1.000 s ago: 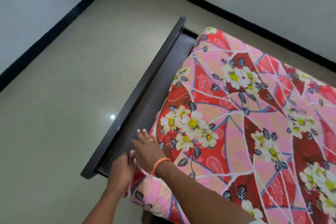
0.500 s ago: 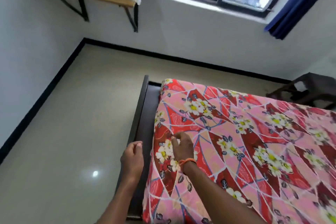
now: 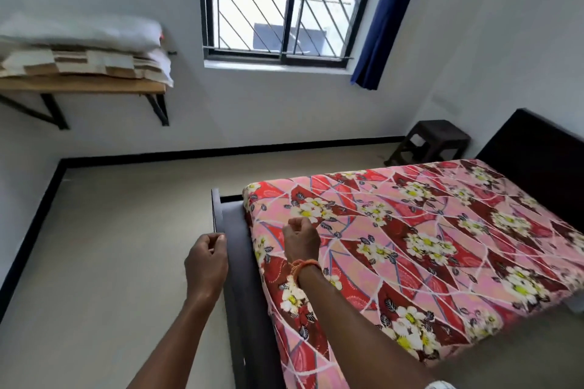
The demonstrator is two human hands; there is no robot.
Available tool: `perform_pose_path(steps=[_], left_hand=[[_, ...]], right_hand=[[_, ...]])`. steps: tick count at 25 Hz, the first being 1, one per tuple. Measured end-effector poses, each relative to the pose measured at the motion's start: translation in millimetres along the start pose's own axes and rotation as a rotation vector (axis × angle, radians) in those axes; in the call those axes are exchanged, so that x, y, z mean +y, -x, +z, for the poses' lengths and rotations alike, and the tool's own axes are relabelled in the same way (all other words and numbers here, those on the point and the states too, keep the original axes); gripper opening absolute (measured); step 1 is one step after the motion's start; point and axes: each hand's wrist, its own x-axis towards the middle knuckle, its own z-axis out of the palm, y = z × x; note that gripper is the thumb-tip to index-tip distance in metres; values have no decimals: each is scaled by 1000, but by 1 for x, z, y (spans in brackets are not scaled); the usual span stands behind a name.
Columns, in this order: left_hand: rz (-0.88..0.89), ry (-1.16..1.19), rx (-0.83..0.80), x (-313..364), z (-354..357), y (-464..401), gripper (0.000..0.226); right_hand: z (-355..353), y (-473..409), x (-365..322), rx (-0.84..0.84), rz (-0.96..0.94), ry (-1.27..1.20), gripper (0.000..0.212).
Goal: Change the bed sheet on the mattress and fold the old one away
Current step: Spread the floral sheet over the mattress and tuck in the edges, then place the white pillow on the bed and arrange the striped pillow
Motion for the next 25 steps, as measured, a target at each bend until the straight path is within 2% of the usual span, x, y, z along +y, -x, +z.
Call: perform_pose_path(steps=[4, 9, 13, 20, 25], left_hand=[[90, -30, -1, 30, -18, -37, 19], [150, -75, 78, 33, -76, -111, 20], [120, -53, 129, 33, -105, -195, 18], [231, -53, -12, 85, -110, -365, 18], [230, 12, 19, 119, -129, -488, 21]], right_hand=[[36, -14, -37, 48, 23, -29, 9], [123, -26, -100, -21, 39, -108, 16], [194, -49, -149, -50, 11, -111, 24], [299, -141, -258, -36, 54, -115, 27], [385, -202, -326, -4, 39, -133, 27]])
